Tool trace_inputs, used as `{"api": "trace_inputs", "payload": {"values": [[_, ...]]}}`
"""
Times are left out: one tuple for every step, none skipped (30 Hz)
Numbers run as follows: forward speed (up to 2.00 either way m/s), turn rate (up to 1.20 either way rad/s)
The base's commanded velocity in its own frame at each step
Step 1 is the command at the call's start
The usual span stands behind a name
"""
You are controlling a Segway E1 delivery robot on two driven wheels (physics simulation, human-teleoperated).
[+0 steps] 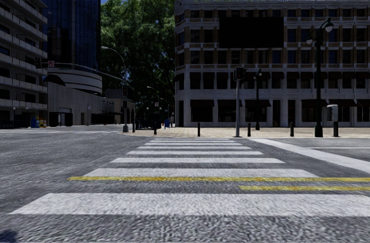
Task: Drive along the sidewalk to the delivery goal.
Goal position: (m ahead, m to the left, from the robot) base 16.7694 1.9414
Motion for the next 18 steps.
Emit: {"api": "trace_inputs", "payload": {"values": [[2.0,0.0],[2.0,0.0],[2.0,0.0],[2.0,0.0],[2.0,0.0],[2.0,0.07],[2.0,0.12],[2.0,0.14],[2.0,0.18],[2.0,0.18],[2.0,0.19],[2.0,0.19],[2.0,0.19],[2.0,0.19],[2.0,0.19],[2.0,0.21],[2.0,0.23],[2.0,0.23]]}}
